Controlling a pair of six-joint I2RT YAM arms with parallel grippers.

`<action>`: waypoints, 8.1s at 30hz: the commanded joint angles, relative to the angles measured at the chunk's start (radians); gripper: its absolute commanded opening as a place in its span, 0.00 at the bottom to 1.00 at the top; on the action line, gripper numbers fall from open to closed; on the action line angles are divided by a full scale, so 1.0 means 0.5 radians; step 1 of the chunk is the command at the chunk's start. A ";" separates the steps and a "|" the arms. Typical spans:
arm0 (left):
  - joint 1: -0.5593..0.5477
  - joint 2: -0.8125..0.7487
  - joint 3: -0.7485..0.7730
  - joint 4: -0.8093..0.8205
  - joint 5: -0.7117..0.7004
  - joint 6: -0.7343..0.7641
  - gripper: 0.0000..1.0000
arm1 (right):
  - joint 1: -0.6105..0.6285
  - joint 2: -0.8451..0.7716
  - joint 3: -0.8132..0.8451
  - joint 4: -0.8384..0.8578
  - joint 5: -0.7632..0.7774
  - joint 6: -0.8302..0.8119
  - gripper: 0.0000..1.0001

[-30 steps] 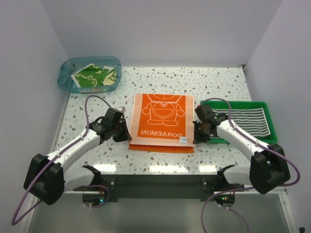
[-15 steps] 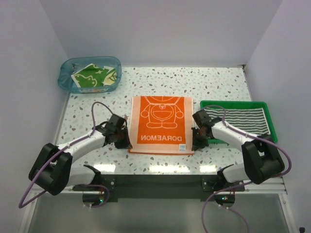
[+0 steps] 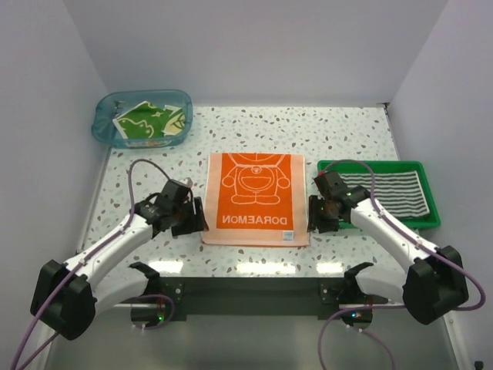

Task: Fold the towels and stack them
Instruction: Fold the towel

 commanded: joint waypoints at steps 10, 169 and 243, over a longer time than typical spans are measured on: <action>-0.168 0.288 0.426 0.093 0.048 0.048 0.35 | 0.072 0.041 0.038 0.198 -0.072 0.042 0.24; 0.565 2.491 2.184 -0.201 0.493 2.512 0.25 | -0.354 2.256 2.203 -0.050 -0.260 -2.100 0.00; 0.252 0.540 0.463 -0.219 0.143 0.714 0.00 | -0.087 0.216 0.139 0.036 -0.073 -0.357 0.00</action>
